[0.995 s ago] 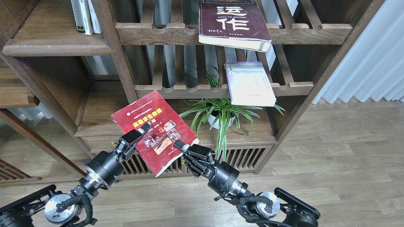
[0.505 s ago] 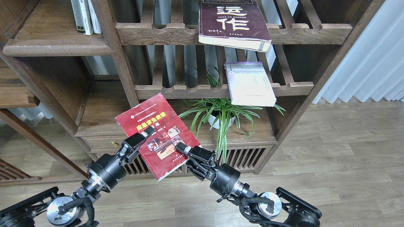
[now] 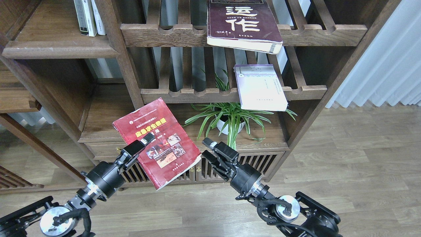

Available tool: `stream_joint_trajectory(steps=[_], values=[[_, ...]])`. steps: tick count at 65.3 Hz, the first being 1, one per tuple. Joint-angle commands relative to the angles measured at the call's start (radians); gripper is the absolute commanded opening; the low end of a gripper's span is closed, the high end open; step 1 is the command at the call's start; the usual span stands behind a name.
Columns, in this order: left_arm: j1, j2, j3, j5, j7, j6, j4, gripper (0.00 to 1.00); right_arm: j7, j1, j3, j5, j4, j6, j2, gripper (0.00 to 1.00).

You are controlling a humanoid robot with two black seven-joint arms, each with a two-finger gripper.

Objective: Organize books on shelf
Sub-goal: 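Lift the red book with the left gripper up toward the top shelf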

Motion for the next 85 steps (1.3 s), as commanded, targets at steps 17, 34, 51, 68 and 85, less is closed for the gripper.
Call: stream_joint_trajectory(steps=[17,34,51,68,85], values=[[0.002,0.066,-0.090,0.222,0.055,0.000,-0.013,0.00,0.001,0.006,0.000,-0.034,0.000,0.000,-0.001,0.80],[0.005,0.077,-0.274,0.226,0.206,0.000,-0.018,0.00,0.001,0.010,0.000,-0.051,-0.002,0.000,0.001,0.79],[-0.009,0.052,-0.434,0.225,0.262,0.000,-0.024,0.00,0.002,0.019,0.002,-0.064,-0.005,0.000,0.001,0.79],[-0.009,0.028,-0.581,0.223,0.352,0.000,-0.022,0.00,0.004,0.026,0.002,-0.092,0.006,0.000,0.008,0.79],[-0.009,0.028,-0.727,0.216,0.414,0.000,-0.022,0.00,0.002,0.027,-0.001,-0.095,0.018,0.000,0.021,0.80]])
